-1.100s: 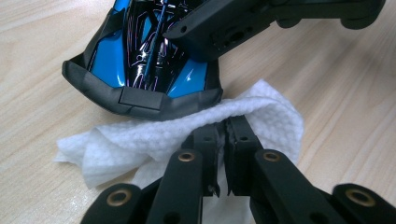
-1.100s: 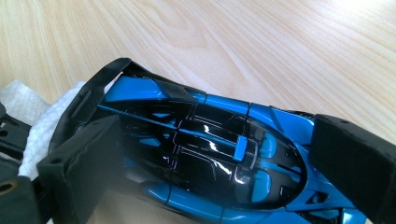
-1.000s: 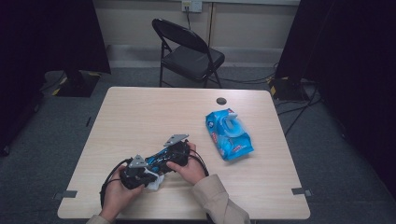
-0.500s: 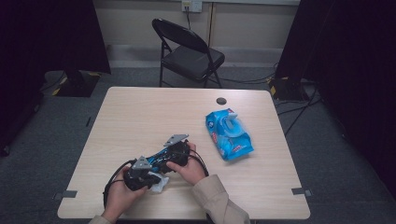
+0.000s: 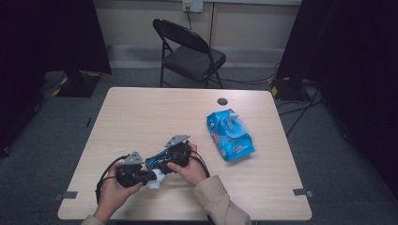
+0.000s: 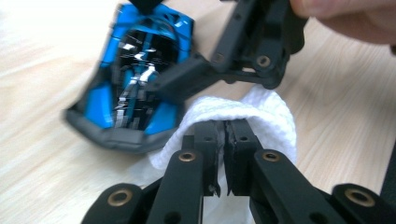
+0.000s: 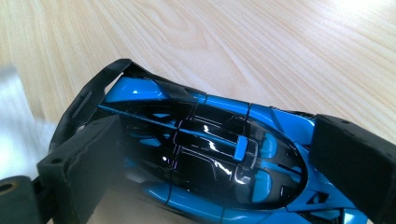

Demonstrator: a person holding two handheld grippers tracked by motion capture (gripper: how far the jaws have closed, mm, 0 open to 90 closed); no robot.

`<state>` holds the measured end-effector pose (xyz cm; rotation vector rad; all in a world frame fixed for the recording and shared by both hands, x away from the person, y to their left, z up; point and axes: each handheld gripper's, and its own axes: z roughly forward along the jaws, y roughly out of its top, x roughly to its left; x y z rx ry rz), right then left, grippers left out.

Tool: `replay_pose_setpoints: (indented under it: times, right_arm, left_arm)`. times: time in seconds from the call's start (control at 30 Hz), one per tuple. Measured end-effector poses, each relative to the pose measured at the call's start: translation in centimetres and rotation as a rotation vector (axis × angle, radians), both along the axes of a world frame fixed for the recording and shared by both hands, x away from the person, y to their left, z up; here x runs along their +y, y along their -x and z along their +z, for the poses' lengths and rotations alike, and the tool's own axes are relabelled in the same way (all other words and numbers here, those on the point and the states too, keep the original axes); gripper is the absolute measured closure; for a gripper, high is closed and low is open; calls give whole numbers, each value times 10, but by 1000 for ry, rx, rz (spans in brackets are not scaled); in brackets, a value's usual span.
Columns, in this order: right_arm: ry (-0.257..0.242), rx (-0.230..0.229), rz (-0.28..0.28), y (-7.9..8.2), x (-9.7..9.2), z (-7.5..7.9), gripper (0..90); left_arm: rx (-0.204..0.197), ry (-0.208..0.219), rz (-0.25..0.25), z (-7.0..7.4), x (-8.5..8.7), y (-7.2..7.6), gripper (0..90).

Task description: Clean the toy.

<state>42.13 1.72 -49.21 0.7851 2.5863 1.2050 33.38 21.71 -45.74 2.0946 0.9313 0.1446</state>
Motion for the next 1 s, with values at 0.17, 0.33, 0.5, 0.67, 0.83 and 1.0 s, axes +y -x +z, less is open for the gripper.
replay_pose_setpoints:
  times: [0.17, 0.33, 0.5, 0.67, 0.83, 1.0]
  right_arm:
    - [-1, -1, 2, 0, 0, 0, 28]
    - [0, -2, 3, 0, 0, 0, 28]
    - [-2, -1, 2, 0, 0, 0, 28]
    - [-2, -1, 2, 0, 0, 0, 27]
    - [-5, -3, 1, 1, 0, -1, 27]
    - [-6, -4, 2, 1, 0, -1, 27]
  left_arm:
    - [-35, 26, 60, 9, 23, -1, 853]
    - [-58, 36, 125, 13, 39, -4, 853]
    - [-70, 24, 182, 8, 50, -11, 853]
    - [-69, 4, 253, -5, 54, -23, 852]
    - [-57, -34, 283, -20, 46, -32, 851]
    - [-42, -93, 262, -32, 34, -37, 848]
